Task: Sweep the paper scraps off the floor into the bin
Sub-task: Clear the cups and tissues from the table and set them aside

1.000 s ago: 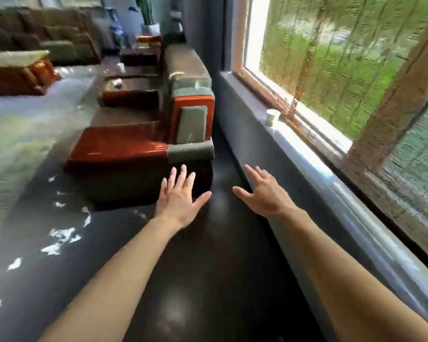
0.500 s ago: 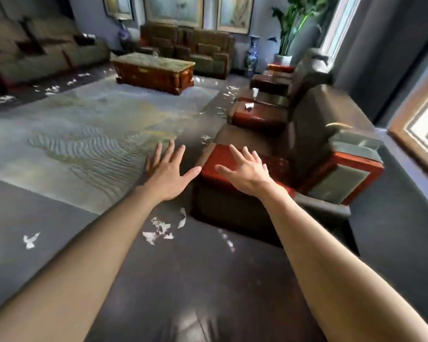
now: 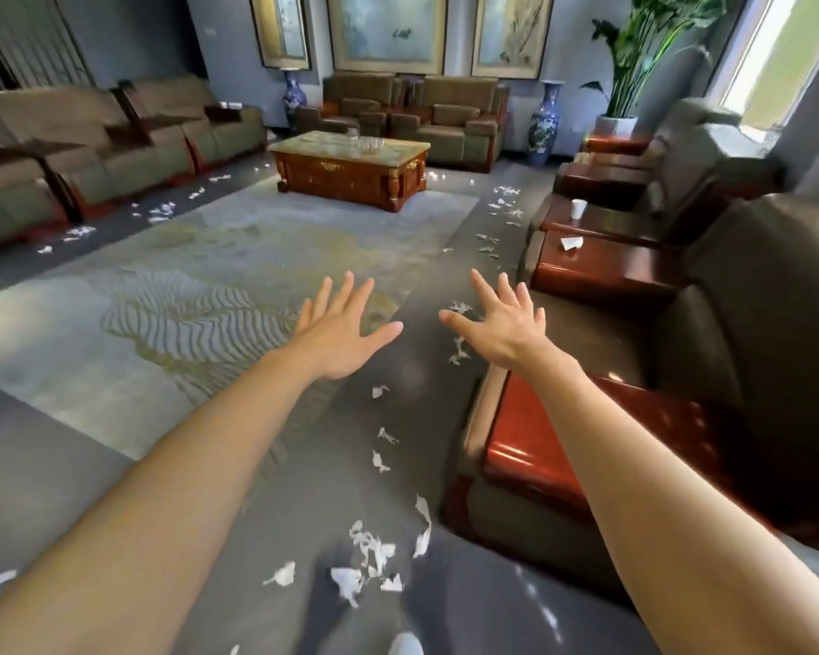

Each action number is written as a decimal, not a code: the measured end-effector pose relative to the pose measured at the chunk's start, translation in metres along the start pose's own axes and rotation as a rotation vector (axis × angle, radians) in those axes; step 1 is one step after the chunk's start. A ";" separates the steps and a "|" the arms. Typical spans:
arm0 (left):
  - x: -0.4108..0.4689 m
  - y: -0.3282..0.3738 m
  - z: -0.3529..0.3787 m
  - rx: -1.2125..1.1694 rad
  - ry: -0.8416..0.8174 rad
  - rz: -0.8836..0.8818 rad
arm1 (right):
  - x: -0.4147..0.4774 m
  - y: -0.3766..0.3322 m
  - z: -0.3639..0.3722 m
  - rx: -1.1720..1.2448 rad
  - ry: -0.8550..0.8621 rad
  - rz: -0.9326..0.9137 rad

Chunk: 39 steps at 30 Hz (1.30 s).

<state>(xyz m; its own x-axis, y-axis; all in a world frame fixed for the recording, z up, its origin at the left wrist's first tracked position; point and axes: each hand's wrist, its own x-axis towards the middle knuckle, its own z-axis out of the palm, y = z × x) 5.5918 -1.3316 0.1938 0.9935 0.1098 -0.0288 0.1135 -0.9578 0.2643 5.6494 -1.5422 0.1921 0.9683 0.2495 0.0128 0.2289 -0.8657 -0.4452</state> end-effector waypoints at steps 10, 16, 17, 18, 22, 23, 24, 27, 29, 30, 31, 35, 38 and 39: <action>0.303 -0.047 -0.055 -0.117 0.046 0.098 | 0.286 -0.034 -0.011 0.006 0.046 0.059; 0.499 -0.074 -0.038 -0.170 0.014 0.248 | 0.461 -0.021 0.006 0.028 0.148 0.208; 0.535 -0.080 -0.037 -0.184 0.009 0.271 | 0.493 -0.019 0.013 0.030 0.166 0.243; 0.571 -0.088 -0.038 -0.196 0.002 0.295 | 0.527 -0.018 0.018 0.036 0.177 0.275; 0.711 -0.110 -0.052 -0.172 -0.034 0.392 | 0.650 -0.022 0.030 0.087 0.207 0.376; 0.744 -0.111 -0.056 -0.171 -0.047 0.410 | 0.676 -0.021 0.028 0.096 0.221 0.398; 0.774 -0.109 -0.059 -0.169 -0.064 0.428 | 0.699 -0.018 0.025 0.098 0.233 0.425; 0.860 -0.094 -0.060 -0.133 -0.093 0.501 | 0.765 0.003 0.013 0.099 0.280 0.514; 0.918 -0.079 -0.054 -0.131 -0.099 0.554 | 0.809 0.025 0.008 0.109 0.324 0.568; 0.947 -0.071 -0.048 -0.137 -0.104 0.575 | 0.832 0.037 0.007 0.116 0.347 0.588; 0.975 -0.062 -0.042 -0.143 -0.115 0.595 | 0.855 0.050 0.006 0.124 0.363 0.609; 1.099 -0.017 -0.008 -0.113 -0.146 0.675 | 0.957 0.121 0.005 0.158 0.402 0.686; 1.203 0.035 0.014 -0.120 -0.193 0.707 | 1.042 0.182 -0.004 0.214 0.430 0.721; 1.236 0.054 0.020 -0.109 -0.210 0.722 | 1.068 0.200 -0.010 0.228 0.425 0.739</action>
<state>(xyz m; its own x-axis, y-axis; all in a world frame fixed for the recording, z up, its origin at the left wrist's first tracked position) 6.8256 -1.2525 0.1535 0.8019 -0.5974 0.0071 -0.5547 -0.7401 0.3803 6.7299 -1.4530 0.1261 0.8262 -0.5622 -0.0375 -0.4524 -0.6223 -0.6388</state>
